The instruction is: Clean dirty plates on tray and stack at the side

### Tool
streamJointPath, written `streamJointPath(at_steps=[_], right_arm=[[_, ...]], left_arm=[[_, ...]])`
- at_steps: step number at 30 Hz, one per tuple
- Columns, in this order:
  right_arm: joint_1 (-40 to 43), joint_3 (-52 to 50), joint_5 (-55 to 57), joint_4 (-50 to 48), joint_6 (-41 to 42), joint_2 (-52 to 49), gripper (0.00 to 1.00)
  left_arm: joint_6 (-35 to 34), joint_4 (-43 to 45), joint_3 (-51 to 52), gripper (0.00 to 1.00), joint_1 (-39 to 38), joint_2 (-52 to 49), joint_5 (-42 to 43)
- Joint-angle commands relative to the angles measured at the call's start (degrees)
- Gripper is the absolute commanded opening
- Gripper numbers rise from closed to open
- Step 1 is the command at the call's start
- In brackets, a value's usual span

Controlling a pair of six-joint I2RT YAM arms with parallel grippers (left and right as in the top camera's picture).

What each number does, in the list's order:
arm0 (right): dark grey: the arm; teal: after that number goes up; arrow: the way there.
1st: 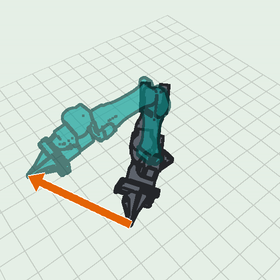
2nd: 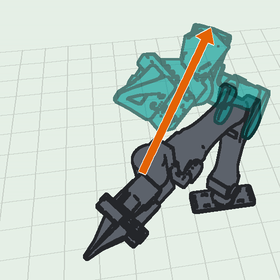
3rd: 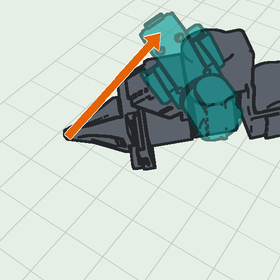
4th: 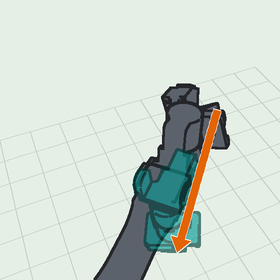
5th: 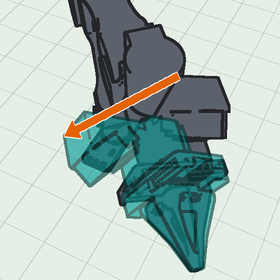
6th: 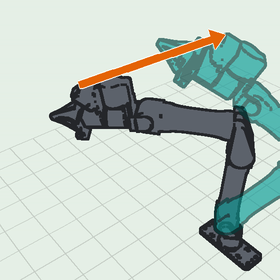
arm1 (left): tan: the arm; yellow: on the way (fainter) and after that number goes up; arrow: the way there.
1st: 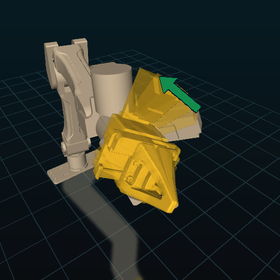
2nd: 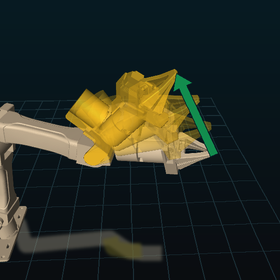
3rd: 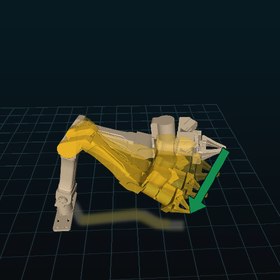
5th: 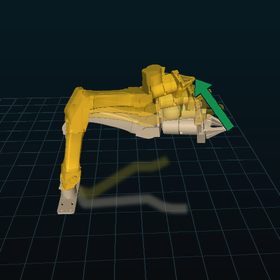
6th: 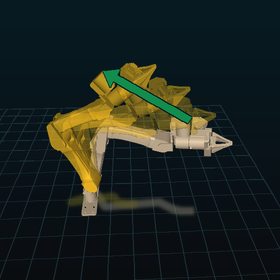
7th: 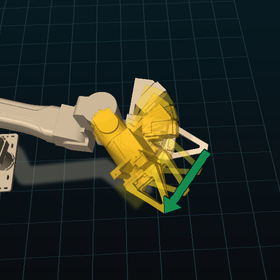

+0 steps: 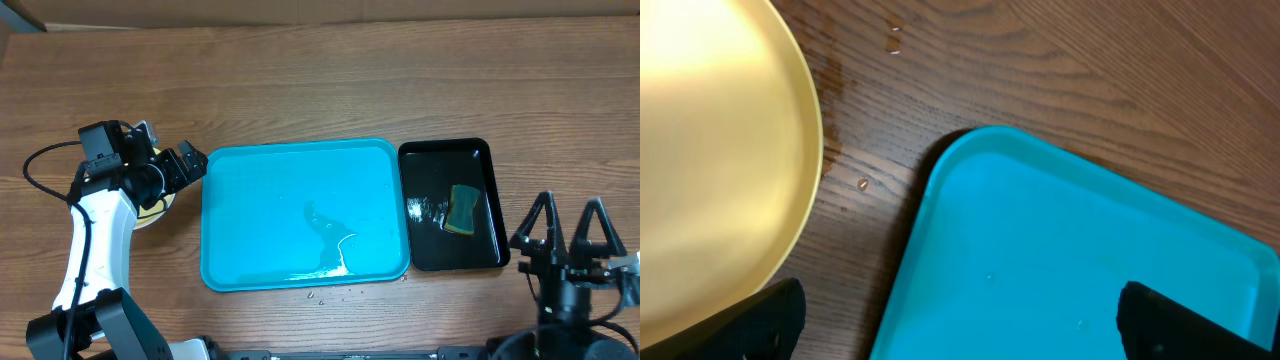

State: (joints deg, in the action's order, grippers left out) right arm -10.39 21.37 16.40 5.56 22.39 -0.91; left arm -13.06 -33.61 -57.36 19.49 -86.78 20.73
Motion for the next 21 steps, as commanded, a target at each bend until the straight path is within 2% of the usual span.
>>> streamJointPath(at_steps=[1,2,4,8,11,19,21], right_arm=[[1.2,-8.6,-4.2,-14.3,-0.4,0.7,1.00],[1.7,-12.3,-5.2,-21.3,-0.4,0.7,1.00],[2.6,-16.4,-7.3,-27.2,-0.4,0.7,1.00],[4.7,-20.7,-15.5,-27.1,-4.6,0.7,1.00],[5.0,-20.9,-19.7,-22.6,-9.4,0.7,1.00],[5.0,-20.9,-18.8,-0.4,-13.1,0.7,1.00],[5.0,-20.9,-18.9,-0.9,-15.9,0.7,1.00]], left_arm=[[1.5,0.0,0.2,1.00,-0.2,0.0,-0.4],[1.5,0.0,0.2,1.00,-0.3,0.0,-0.4],[1.5,0.0,0.2,1.00,-0.3,0.0,-0.4],[1.5,0.0,0.2,1.00,-0.3,0.0,-0.4],[1.5,0.0,0.2,1.00,-0.3,0.0,-0.4],[1.5,0.0,0.2,1.00,-0.4,0.0,-0.4],[1.5,-0.1,0.2,1.00,-0.4,0.0,-0.4]])
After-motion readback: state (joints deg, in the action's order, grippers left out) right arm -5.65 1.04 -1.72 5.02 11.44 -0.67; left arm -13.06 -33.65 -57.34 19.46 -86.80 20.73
